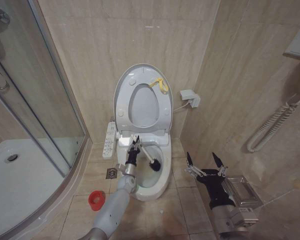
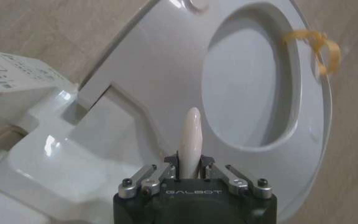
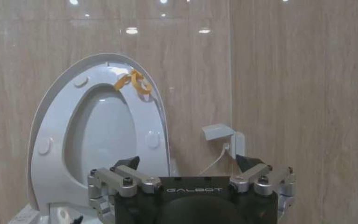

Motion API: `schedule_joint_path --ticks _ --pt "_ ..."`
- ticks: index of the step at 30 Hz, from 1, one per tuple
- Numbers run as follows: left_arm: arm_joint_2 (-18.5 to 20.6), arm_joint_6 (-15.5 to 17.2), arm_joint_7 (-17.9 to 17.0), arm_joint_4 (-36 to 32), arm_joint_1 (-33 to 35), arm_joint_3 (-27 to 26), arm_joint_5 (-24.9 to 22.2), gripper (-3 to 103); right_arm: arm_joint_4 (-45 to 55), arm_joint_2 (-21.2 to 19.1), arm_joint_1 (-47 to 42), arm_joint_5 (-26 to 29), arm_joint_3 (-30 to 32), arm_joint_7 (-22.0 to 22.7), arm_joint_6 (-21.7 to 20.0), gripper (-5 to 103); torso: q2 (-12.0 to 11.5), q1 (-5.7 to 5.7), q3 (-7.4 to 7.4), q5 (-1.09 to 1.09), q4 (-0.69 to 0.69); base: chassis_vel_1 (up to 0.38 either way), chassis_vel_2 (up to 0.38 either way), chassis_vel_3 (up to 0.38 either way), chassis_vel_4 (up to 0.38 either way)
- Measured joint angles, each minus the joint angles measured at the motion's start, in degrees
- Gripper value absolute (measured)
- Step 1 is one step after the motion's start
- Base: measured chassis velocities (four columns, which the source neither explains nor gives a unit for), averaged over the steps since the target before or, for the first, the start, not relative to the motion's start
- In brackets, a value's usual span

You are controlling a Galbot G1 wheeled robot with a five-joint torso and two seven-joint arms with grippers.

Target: Open the toilet lid, clean the toilet bowl with a toilet brush, close the toilet lid, and flush.

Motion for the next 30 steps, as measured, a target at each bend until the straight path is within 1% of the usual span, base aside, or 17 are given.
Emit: schedule_joint_path --ticks 1,6,9,11,13,15,16,18,20,21,23,24,26,27,28,29,30 --pt "0.0 0.0 0.0 0.0 0.0 0.0 0.0 21 0.0 0.0 0.0 0.0 0.0 0.0 0.0 100 0.0 0.0 0.0 0.0 0.0 0.0 0.0 0.0 0.0" --pt "0.6 -2.5 -0.1 0.9 -0.1 -0.9 5.9 21 0.0 0.0 0.0 0.0 0.0 0.0 0.0 100 0.0 0.0 0.0 -0.03 -0.01 0.0 0.0 0.0 0.0" --pt "-0.1 -3.9 -0.7 1.0 -0.7 -1.2 7.7 21 0.0 0.0 0.0 0.0 0.0 0.0 0.0 100 0.0 0.0 0.01 -0.02 -0.02 0.0 0.0 0.0 0.0" --pt "-0.7 -4.0 -1.1 0.9 -0.9 -1.2 7.3 21 0.0 0.0 0.0 0.0 0.0 0.0 0.0 100 0.0 0.0 0.01 -0.02 -0.01 0.0 0.0 0.0 0.0" --pt "-2.3 -4.2 -2.0 0.9 -1.4 -1.9 4.6 21 0.0 0.0 0.0 0.0 0.0 0.0 0.0 100 0.0 0.0 0.0 -0.02 -0.03 0.0 0.0 0.0 0.0" --pt "-2.6 -4.3 -2.1 0.8 -1.4 -2.6 1.4 21 0.0 0.0 0.0 0.0 0.0 0.0 0.0 100 0.0 0.01 0.01 0.0 0.0 0.0 0.0 0.0 0.0" --pt "-2.6 -4.3 -2.1 0.8 -1.4 -2.6 1.4 21 0.0 0.0 0.0 0.0 0.0 0.0 0.0 100 0.0 0.01 0.01 0.0 0.0 0.0 0.0 0.0 0.0" --pt "-2.6 -4.3 -1.9 0.0 -0.8 -3.0 -0.8 21 0.0 0.0 0.0 0.0 0.0 0.0 0.0 100 0.0 0.0 0.01 0.0 0.01 0.0 0.0 0.0 0.0" --pt "-2.6 -4.3 -1.8 -0.1 -0.7 -3.1 -0.8 21 0.0 0.0 0.0 0.0 0.0 0.0 0.0 100 0.0 0.0 0.0 0.0 0.01 0.0 0.0 0.0 0.0" --pt "-2.6 -4.8 -1.0 0.5 -0.4 -3.7 0.1 21 0.0 0.0 0.0 0.0 0.0 0.0 0.0 100 0.0 0.0 0.0 0.0 0.01 0.0 0.0 0.0 0.0" --pt "-2.7 -6.7 0.3 3.2 -0.1 -4.8 6.3 21 0.0 0.0 0.0 0.0 0.0 0.0 0.0 100 0.0 0.01 0.01 -0.02 -0.01 0.0 0.0 0.0 0.0" --pt "-2.7 -6.7 0.3 3.2 -0.1 -4.8 6.3 21 0.0 0.0 0.0 0.0 0.0 0.0 0.0 100 0.0 0.01 0.01 -0.02 -0.01 0.0 0.0 0.0 0.0" --pt "-2.5 -7.9 0.1 4.0 0.7 -5.8 13.2 21 0.0 0.0 0.0 0.0 0.0 0.0 0.0 100 0.0 -0.01 -0.01 0.02 0.02 0.0 0.0 0.0 0.0" --pt "-2.0 -8.4 0.0 4.1 0.9 -6.2 16.3 21 0.0 0.0 0.0 0.0 0.0 0.0 0.0 100 0.0 -0.02 -0.02 0.0 -0.02 0.0 0.0 0.0 0.0" --pt "-2.0 -8.4 0.0 4.1 0.9 -6.2 16.3 21 0.0 0.0 0.0 0.0 0.0 0.0 0.0 100 0.0 -0.02 -0.02 0.0 -0.02 0.0 0.0 0.0 0.0" --pt "-1.3 -8.8 -0.1 3.9 1.2 -6.3 18.3 21 0.0 0.0 0.0 0.0 0.0 0.0 0.0 100 0.0 -0.01 -0.02 0.01 0.0 0.0 0.0 0.0 0.0" --pt "-1.0 -8.8 -0.3 3.4 1.5 -6.3 18.9 21 0.0 0.0 0.0 0.0 0.0 0.0 0.0 100 0.0 -0.01 0.0 0.01 0.01 0.0 0.0 0.0 0.0"
